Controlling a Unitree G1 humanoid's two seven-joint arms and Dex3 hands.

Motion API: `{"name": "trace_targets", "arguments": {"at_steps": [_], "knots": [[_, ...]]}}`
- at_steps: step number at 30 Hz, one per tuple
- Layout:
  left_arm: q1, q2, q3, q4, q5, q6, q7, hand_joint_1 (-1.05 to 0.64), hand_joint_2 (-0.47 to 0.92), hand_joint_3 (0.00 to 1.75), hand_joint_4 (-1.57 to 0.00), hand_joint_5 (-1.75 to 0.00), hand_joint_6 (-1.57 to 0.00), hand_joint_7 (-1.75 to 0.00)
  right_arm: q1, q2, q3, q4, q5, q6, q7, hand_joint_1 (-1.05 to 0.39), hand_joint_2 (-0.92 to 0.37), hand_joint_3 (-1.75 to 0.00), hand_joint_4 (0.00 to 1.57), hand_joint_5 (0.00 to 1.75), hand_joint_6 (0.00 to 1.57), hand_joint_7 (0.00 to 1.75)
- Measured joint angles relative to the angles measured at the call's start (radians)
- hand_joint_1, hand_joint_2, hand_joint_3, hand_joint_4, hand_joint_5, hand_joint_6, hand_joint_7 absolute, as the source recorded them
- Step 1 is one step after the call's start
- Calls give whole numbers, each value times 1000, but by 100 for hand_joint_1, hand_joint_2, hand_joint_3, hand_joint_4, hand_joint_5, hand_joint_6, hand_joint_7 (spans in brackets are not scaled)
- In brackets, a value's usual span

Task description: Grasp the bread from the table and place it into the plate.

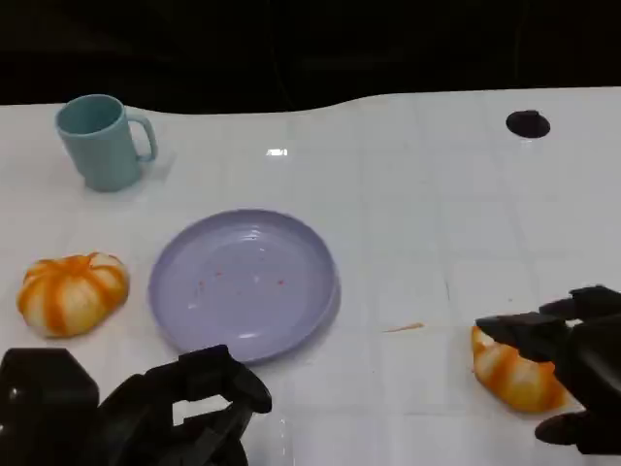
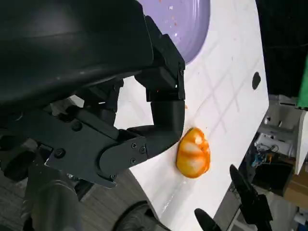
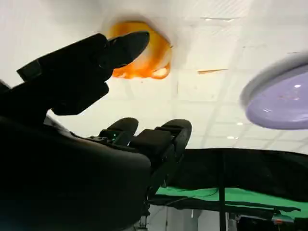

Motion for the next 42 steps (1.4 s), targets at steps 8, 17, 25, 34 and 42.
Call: {"name": "trace_targets", "arguments": {"at_steps": [8,17,25,34,42], "knots": [[-5,-9,-1,-2,0,16,1,-33,79,79,-69,-175,-60,-144,-70,-31,38,113,-71,-14,21,-25,-71,-1,15,39,40,0],[-4,-13,-1,-5,0,18,1,-33,78,81,-69,-175,-61,-146,-156,-31,104,284,-92,-3,8,-32,-74,-1,19,33,41,1],[-4,-14,-2,-13,0,22,3,-34,78,81,-70,-175,-61,-146,-237,-23,160,433,-104,22,-36,-36,-80,-1,29,20,44,1],[-3,-18,-3,-22,0,36,14,-34,78,82,-69,-175,-62,-145,-348,0,238,647,-104,33,-133,-36,-86,-2,34,11,46,0],[-1,-20,-5,-31,0,43,21,-34,77,83,-70,-175,-63,-145,-459,25,272,803,-60,46,-175,-34,-92,-2,55,12,65,6]]}}
